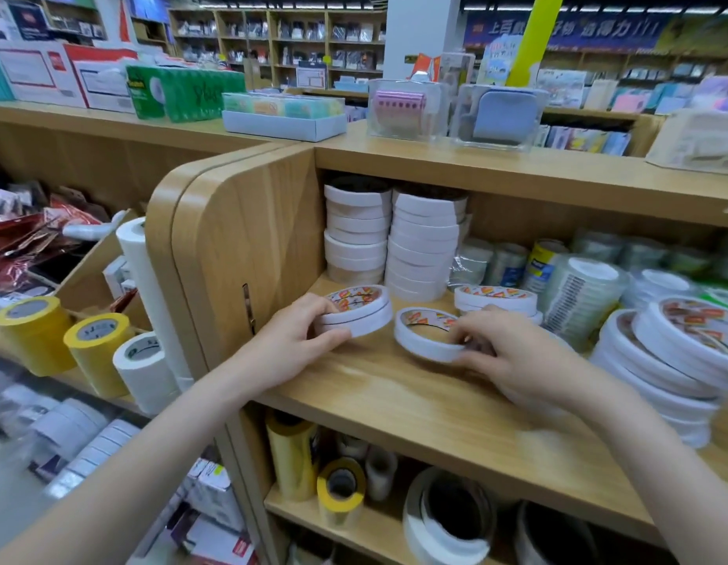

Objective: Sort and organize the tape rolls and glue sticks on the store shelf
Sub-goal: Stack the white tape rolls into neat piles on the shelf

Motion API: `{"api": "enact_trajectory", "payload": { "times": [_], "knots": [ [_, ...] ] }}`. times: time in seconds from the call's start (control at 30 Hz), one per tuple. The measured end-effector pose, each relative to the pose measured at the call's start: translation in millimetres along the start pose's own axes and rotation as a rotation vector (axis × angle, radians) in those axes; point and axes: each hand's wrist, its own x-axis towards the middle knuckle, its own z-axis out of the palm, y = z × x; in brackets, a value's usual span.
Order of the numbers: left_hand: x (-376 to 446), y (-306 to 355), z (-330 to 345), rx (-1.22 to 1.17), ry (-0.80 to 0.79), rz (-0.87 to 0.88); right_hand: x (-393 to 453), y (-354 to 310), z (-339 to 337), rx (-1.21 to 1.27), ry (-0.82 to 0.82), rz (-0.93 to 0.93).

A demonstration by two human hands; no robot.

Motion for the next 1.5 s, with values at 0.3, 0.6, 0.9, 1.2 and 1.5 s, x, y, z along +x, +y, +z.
{"api": "enact_trajectory", "payload": {
  "times": [0.3,0.6,0.9,1.2,1.5],
  "knots": [
    [-6.4,-0.6,-11.2,-0.044,-0.005,-0.022,18.2,-1.7,-11.8,0.469,0.019,-0.012],
    [-12.2,-7.5,5.1,0.163,0.169,-0.026,63.1,-26.4,6.0,0.253,0.345,-0.169],
    [-23.5,-7.6,12.8,0.142,0.363,-0.026,67.2,-23.5,45.7,0.223,0.306,-0.133],
    [-12.7,0.1,21.5,0.37,0.265,0.009,3.0,34.4,-15.2,-0.179,0.289,0.184],
    [-4.2,17.3,9.5,0.393,0.151,0.053,29.0,26.1,-42.3,-0.336,-0.224,0.36]
  ]
}}
